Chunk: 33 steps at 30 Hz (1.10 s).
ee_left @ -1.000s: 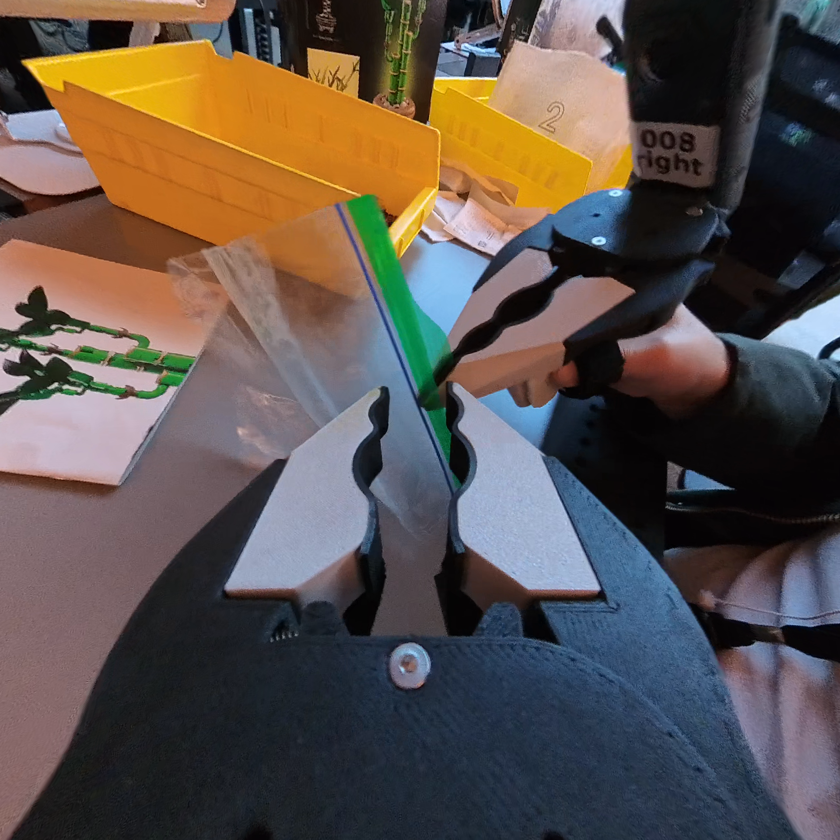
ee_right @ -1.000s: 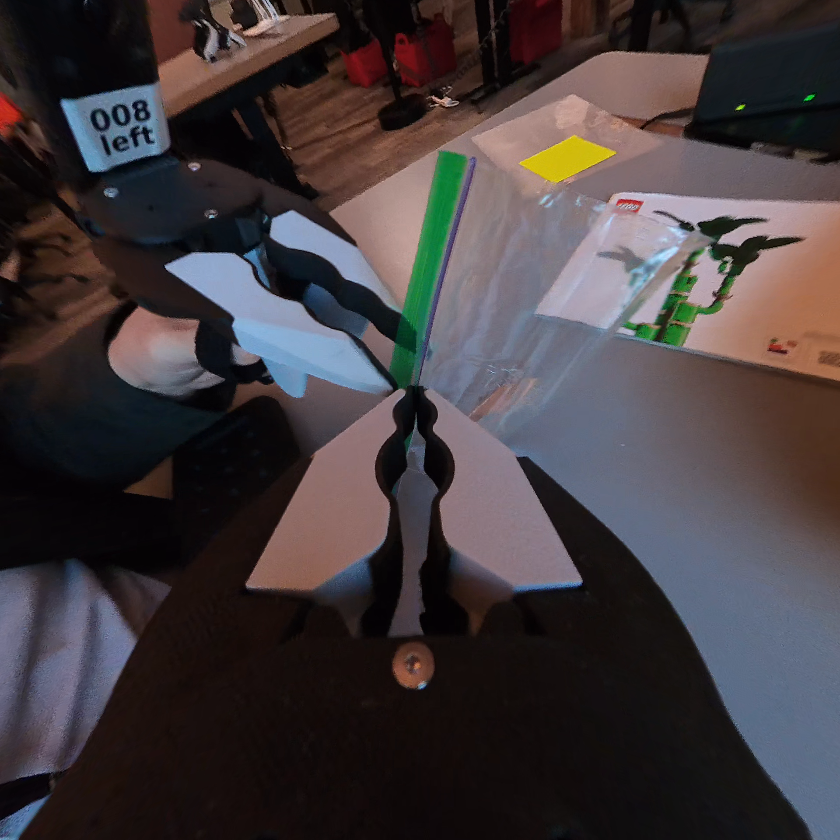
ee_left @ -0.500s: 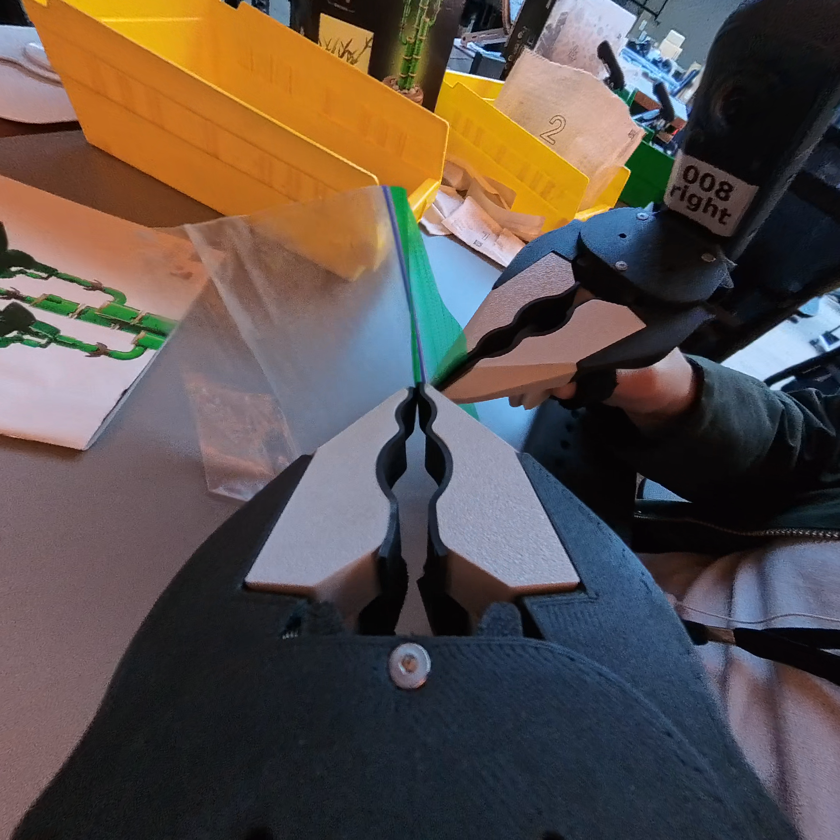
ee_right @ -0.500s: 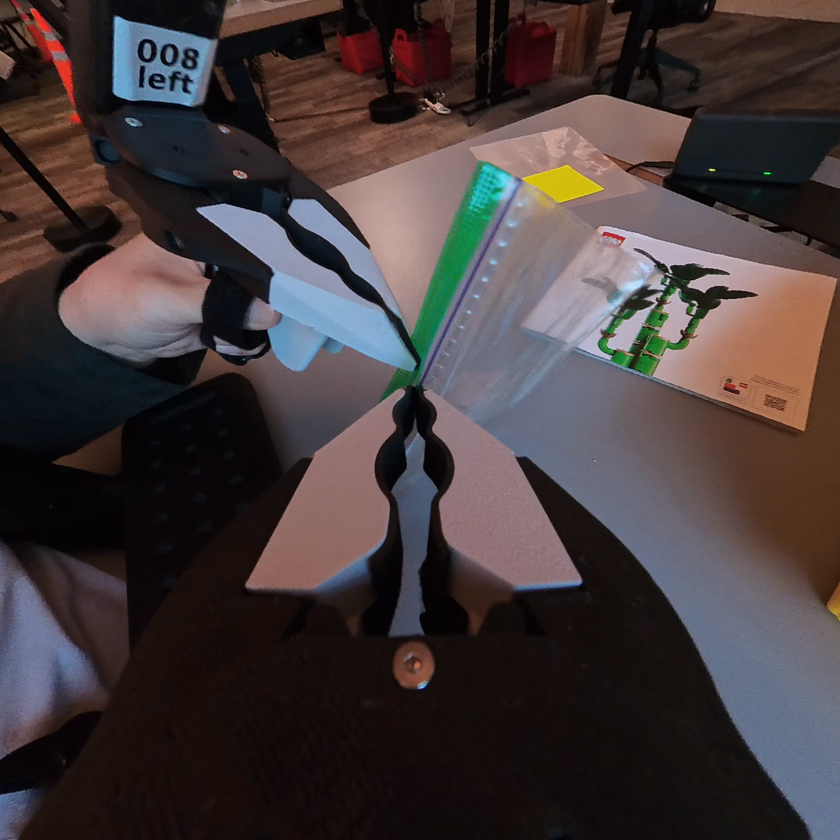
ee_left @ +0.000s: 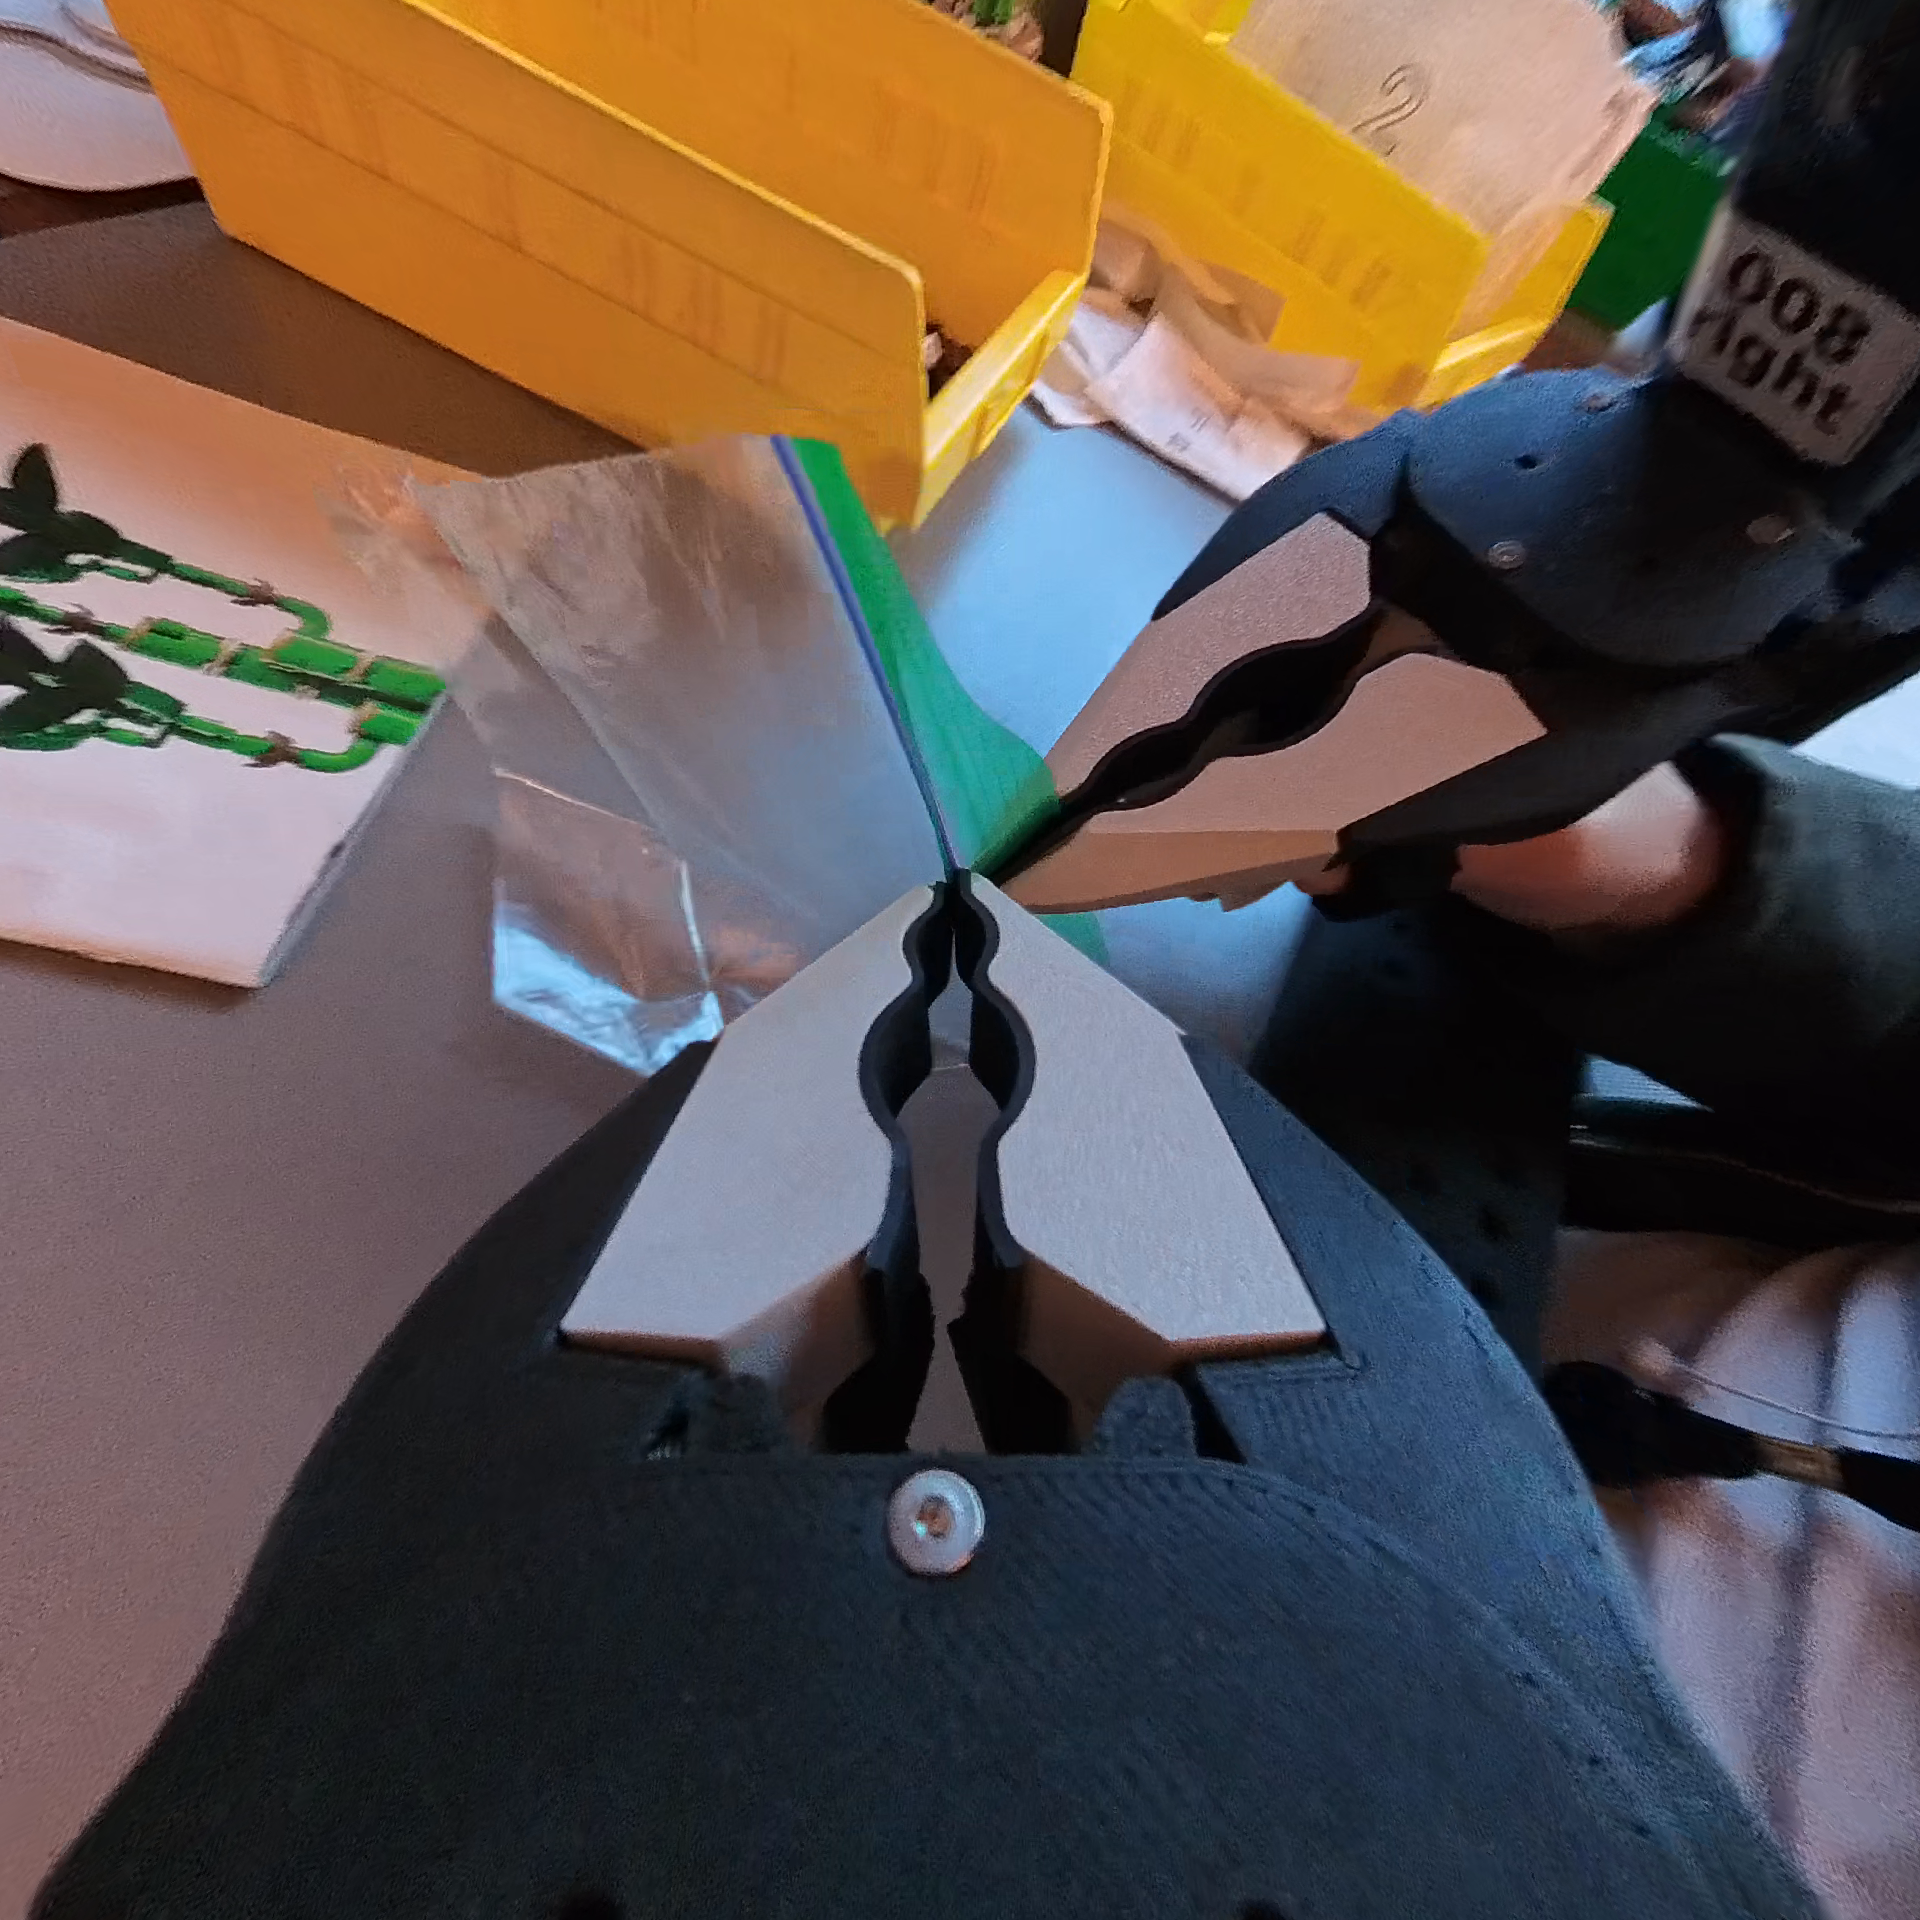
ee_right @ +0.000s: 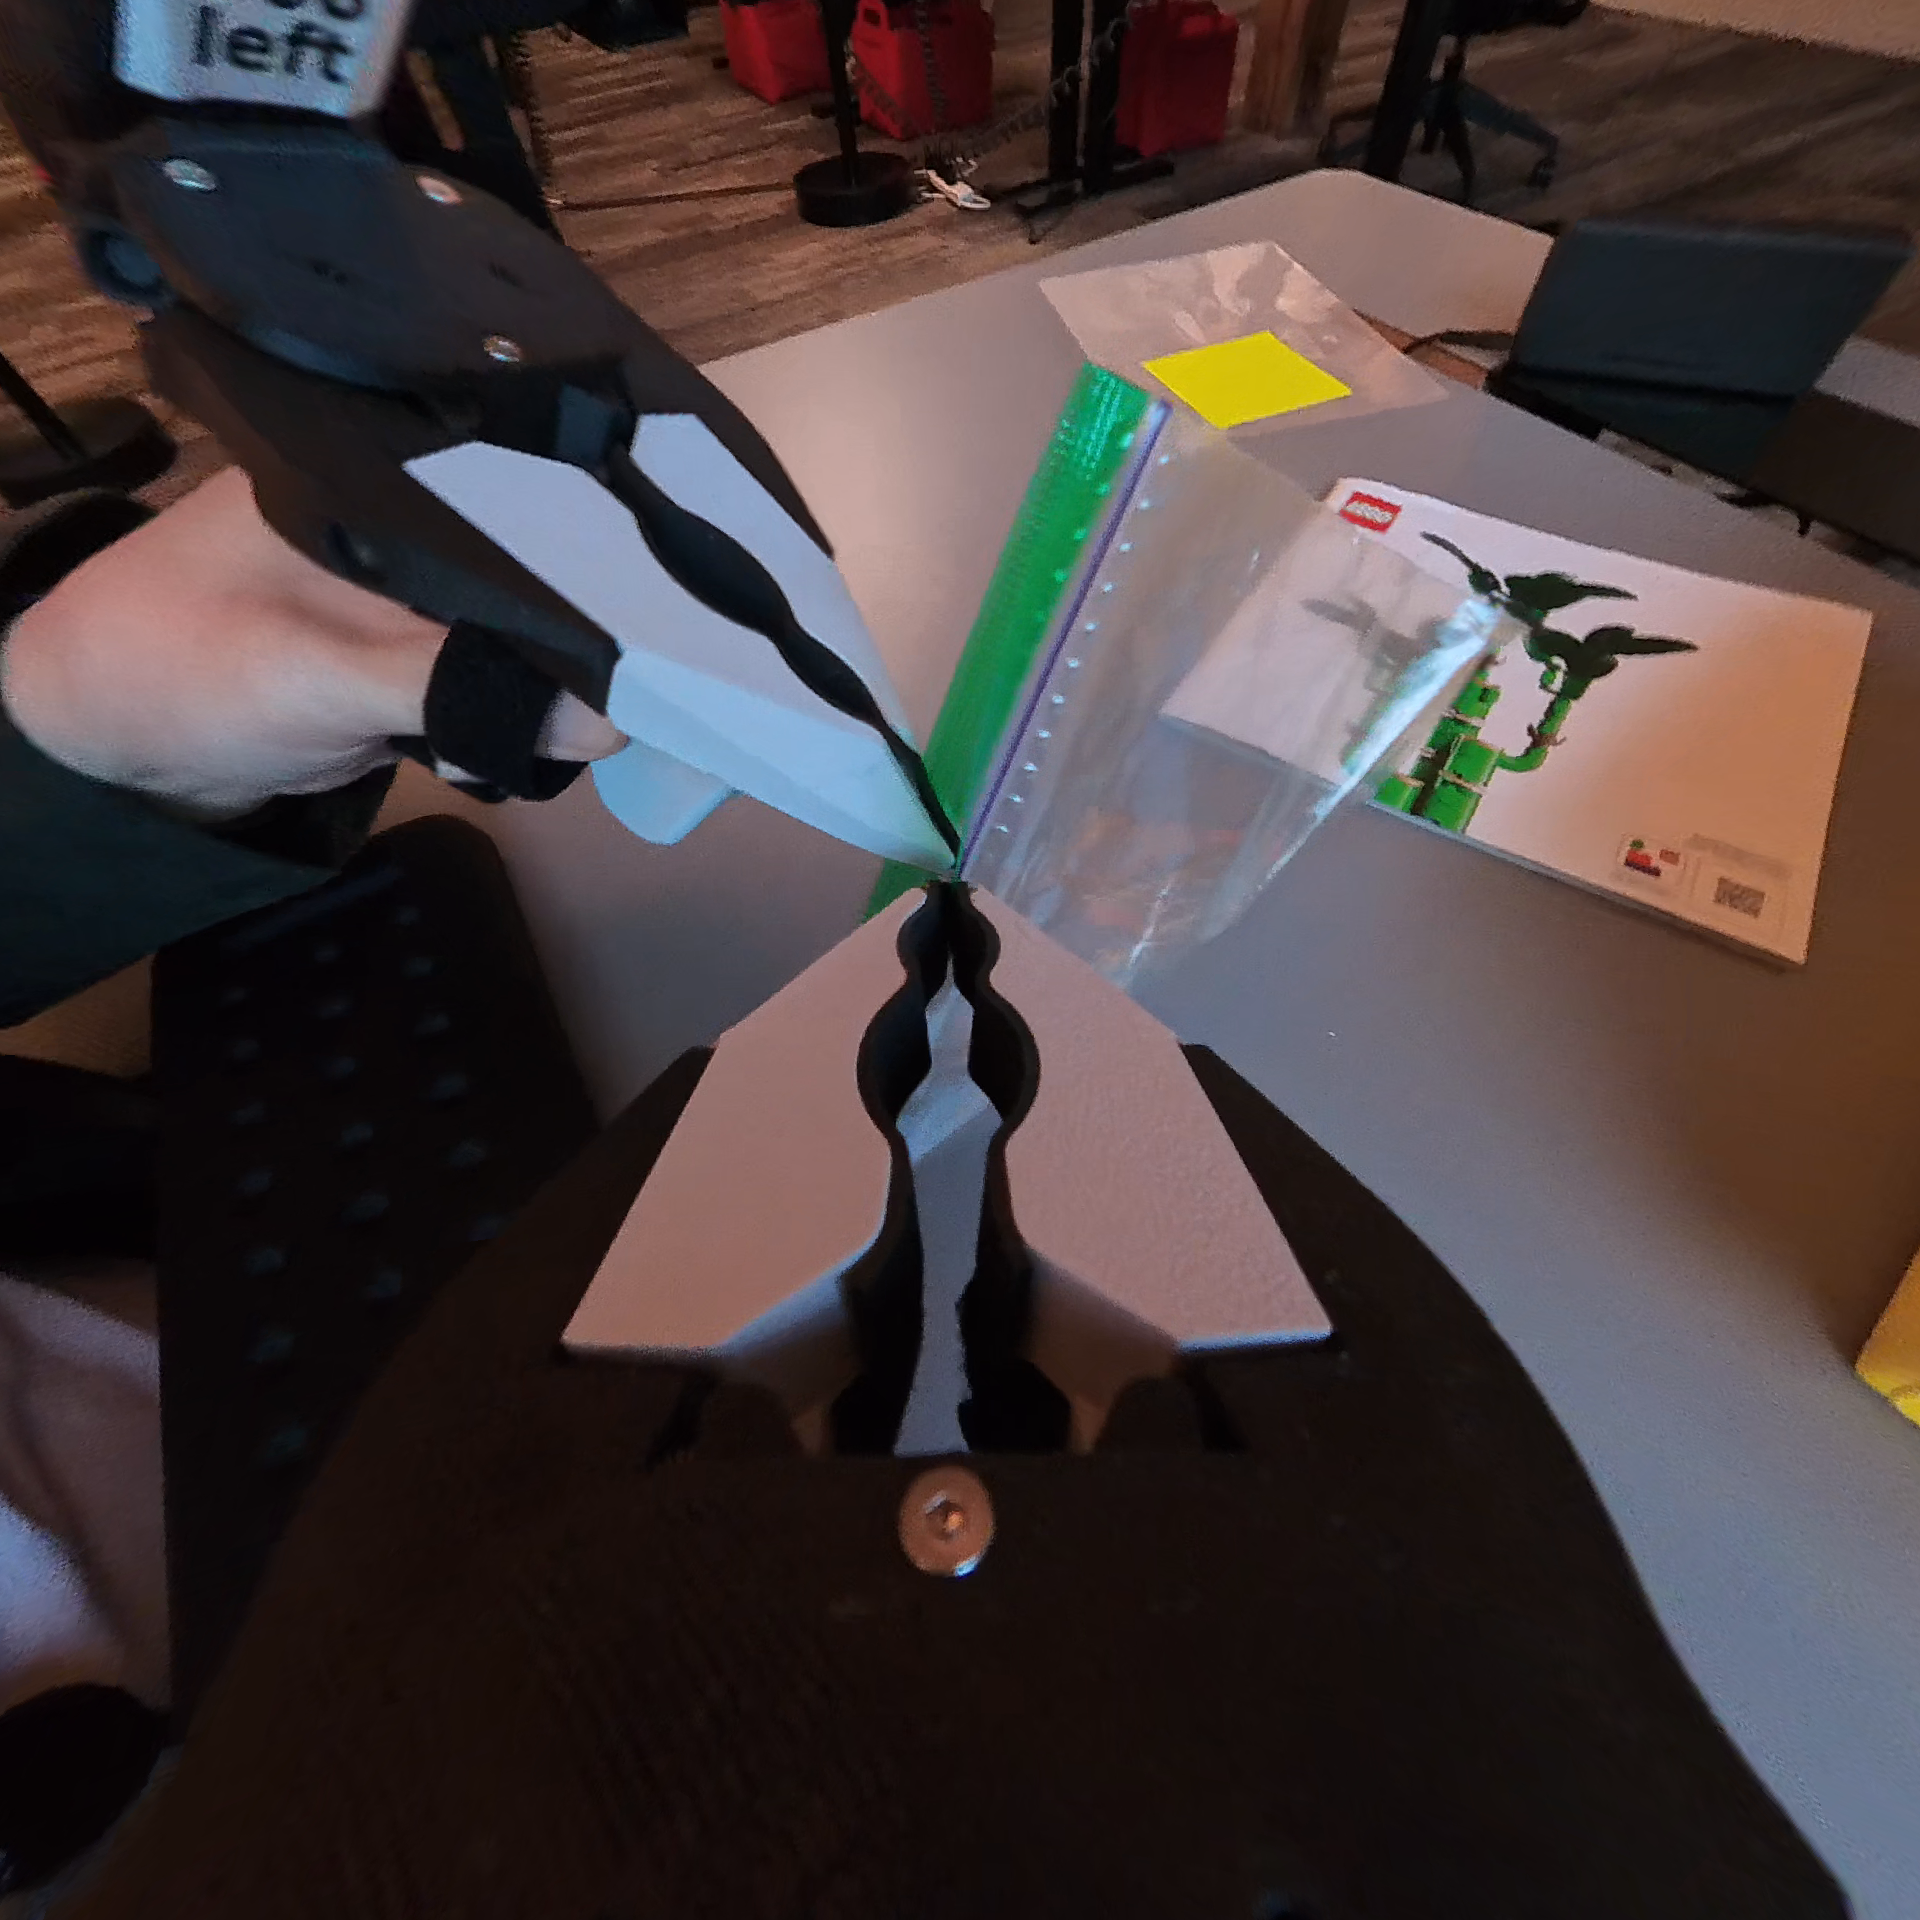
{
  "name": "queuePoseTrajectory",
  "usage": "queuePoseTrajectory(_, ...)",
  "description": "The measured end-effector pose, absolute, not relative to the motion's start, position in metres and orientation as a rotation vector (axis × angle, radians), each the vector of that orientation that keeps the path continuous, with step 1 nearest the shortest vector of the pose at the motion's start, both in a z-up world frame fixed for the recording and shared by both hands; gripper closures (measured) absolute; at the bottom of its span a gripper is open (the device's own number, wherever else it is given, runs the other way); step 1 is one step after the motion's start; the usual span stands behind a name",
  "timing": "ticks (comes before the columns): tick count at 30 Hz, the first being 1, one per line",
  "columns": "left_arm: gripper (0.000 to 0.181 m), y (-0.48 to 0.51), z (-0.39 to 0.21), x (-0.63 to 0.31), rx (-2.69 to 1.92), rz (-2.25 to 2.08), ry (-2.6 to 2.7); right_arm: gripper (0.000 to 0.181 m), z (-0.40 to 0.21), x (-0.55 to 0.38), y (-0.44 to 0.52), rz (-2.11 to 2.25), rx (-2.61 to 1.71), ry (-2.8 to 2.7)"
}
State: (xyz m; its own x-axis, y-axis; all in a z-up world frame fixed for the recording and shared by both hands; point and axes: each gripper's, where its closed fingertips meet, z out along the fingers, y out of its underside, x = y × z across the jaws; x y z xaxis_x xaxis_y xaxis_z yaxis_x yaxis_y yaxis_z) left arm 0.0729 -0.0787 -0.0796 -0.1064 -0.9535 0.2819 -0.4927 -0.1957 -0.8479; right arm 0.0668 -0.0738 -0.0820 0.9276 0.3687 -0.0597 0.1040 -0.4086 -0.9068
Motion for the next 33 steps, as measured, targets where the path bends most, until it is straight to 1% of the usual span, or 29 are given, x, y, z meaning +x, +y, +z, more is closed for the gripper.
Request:
queuePoseTrajectory(4, 0.181, -0.060, -0.082, 0.084, -1.694, -1.042, 1.543, 0.181, -0.084, 0.080, -0.057, 0.224, -1.991, -0.214)
queuePoseTrajectory(8, 0.181, -0.046, -0.078, 0.090, -1.721, -0.989, 1.438, 0.181, -0.079, 0.088, -0.044, 0.258, -1.953, -0.057)
queuePoseTrajectory(10, 0.181, -0.005, -0.090, 0.074, -1.764, -0.700, 1.352, 0.181, -0.077, 0.123, -0.047, 0.019, -1.936, 0.036)
queuePoseTrajectory(11, 0.181, 0.008, -0.092, 0.066, -1.787, -0.676, 1.308, 0.181, -0.070, 0.133, -0.050, 0.023, -1.894, 0.083)
queuePoseTrajectory(13, 0.181, 0.005, -0.088, 0.065, -1.847, -0.938, 1.221, 0.181, -0.057, 0.136, -0.053, 0.183, -1.809, 0.158)
queuePoseTrajectory(14, 0.181, 0.004, -0.083, 0.064, -1.842, -1.011, 1.175, 0.181, -0.058, 0.138, -0.055, 0.187, -1.808, 0.166)
queuePoseTrajectory(18, 0.181, 0.010, -0.077, 0.052, -1.782, -0.874, 1.166, 0.181, -0.075, 0.145, -0.060, 0.052, -1.885, 0.148)
queuePoseTrajectory(22, 0.181, 0.012, -0.064, 0.044, -1.769, -0.845, 1.147, 0.181, -0.086, 0.142, -0.059, 0.000, -1.959, 0.122)
queuePoseTrajectory(26, 0.181, 0.003, -0.055, 0.042, -1.737, -0.810, 1.212, 0.181, -0.075, 0.117, -0.057, -0.011, -1.916, -0.008)
queuePoseTrajectory(27, 0.181, -0.001, -0.058, 0.043, -1.752, -0.789, 1.251, 0.178, -0.070, 0.111, -0.057, 0.001, -1.902, -0.031)
queuePoseTrajectory(29, 0.181, -0.008, -0.061, 0.045, -1.749, -0.763, 1.293, 0.162, -0.058, 0.104, -0.062, 0.004, -1.861, -0.040)
queuePoseTrajectory(33, 0.181, -0.020, -0.062, 0.047, -1.734, -0.745, 1.325, 0.143, -0.028, 0.097, -0.075, -0.089, -1.786, -0.079)
